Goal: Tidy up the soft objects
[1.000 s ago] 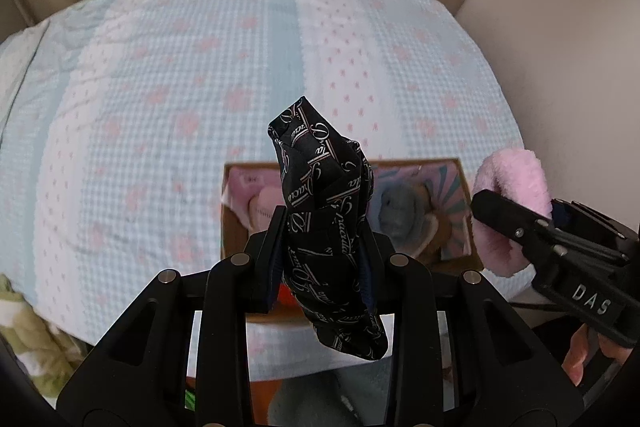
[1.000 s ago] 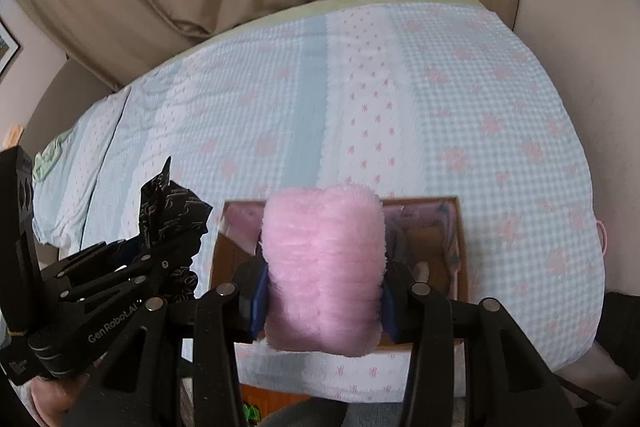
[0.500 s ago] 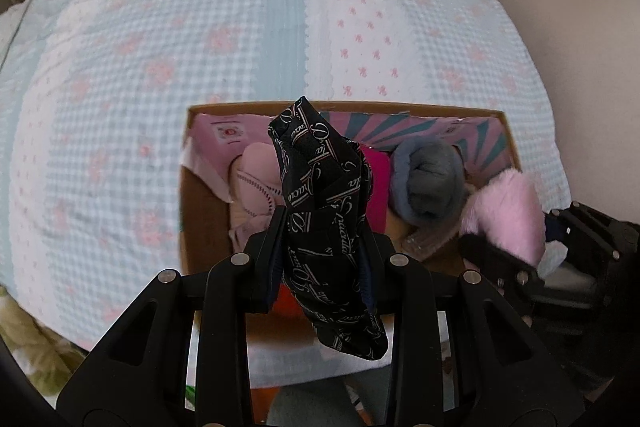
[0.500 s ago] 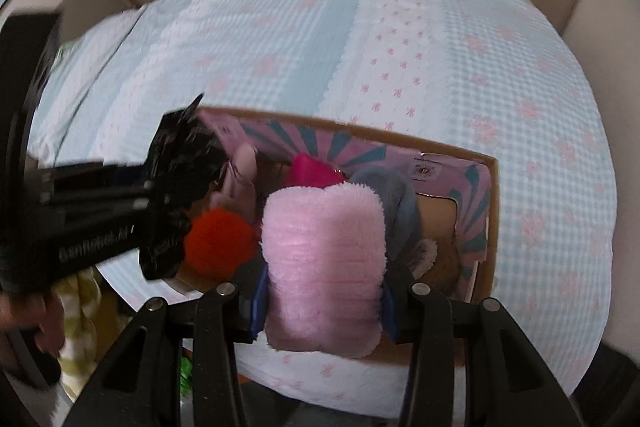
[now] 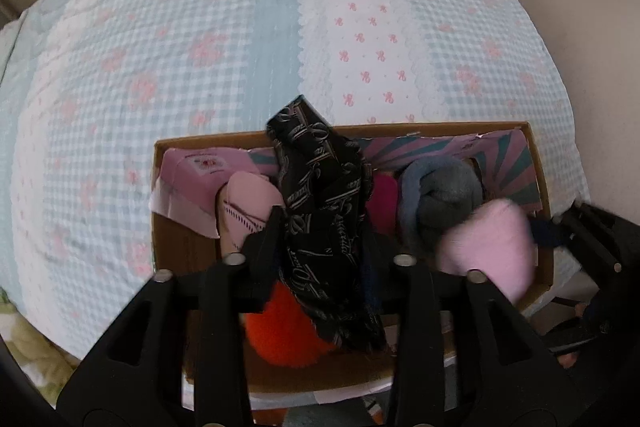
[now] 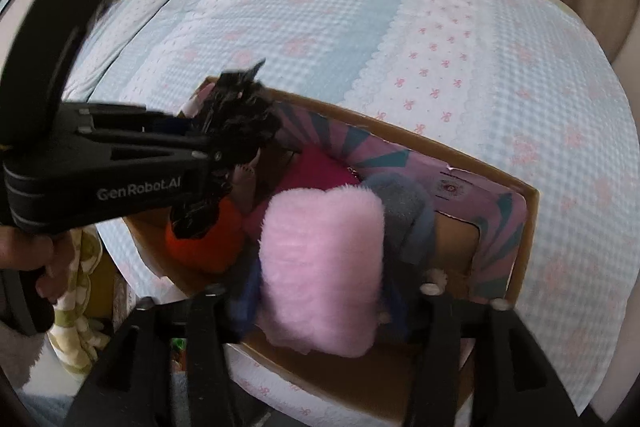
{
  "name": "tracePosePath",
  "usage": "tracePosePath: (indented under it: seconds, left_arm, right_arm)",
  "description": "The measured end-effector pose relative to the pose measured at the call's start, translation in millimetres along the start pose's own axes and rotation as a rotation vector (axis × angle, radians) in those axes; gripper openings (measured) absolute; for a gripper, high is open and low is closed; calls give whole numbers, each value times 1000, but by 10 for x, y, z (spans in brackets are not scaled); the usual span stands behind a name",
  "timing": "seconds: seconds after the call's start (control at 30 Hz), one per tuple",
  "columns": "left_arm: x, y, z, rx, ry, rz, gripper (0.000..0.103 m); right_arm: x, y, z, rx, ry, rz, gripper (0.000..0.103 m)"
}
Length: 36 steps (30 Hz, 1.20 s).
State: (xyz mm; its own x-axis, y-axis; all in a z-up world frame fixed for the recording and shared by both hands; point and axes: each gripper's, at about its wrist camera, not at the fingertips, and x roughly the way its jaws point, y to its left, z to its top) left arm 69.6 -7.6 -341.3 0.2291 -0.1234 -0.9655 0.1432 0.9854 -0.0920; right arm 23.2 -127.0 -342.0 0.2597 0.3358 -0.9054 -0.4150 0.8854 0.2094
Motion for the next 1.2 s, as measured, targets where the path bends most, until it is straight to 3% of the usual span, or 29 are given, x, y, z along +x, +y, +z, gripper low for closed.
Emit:
tracePosePath:
  seconds: [0.03, 0.07, 0.17, 0.47, 0.7, 0.9, 1.2]
  left_arm:
    - [-7, -11, 7, 6, -4, 3, 85]
    - [-11, -16, 9, 10, -8, 5, 103]
    - [-57, 20, 1, -3, -40, 0, 103]
    - [-111, 154, -18, -48, -20, -6, 103]
    - [-340, 177, 50, -56, -55, -10, 103]
    - [-711, 187, 94, -65, -103, -11, 103]
    - [-1634, 91, 117, -43, -228, 10, 103]
  right_arm:
    - [-1, 9, -8, -20, -5, -8, 82]
    - [2, 15, -13, -34, -5, -10, 101]
    - [4, -12, -50, -47, 10, -23, 103]
    - [-126, -244, -33, 65, -11, -77, 103]
    - [-344, -290, 96, 115, -41, -68, 103]
    - [-723, -283, 243, 171, -99, -73, 103]
    - [-1671, -197, 449, 289, -190, -169, 103]
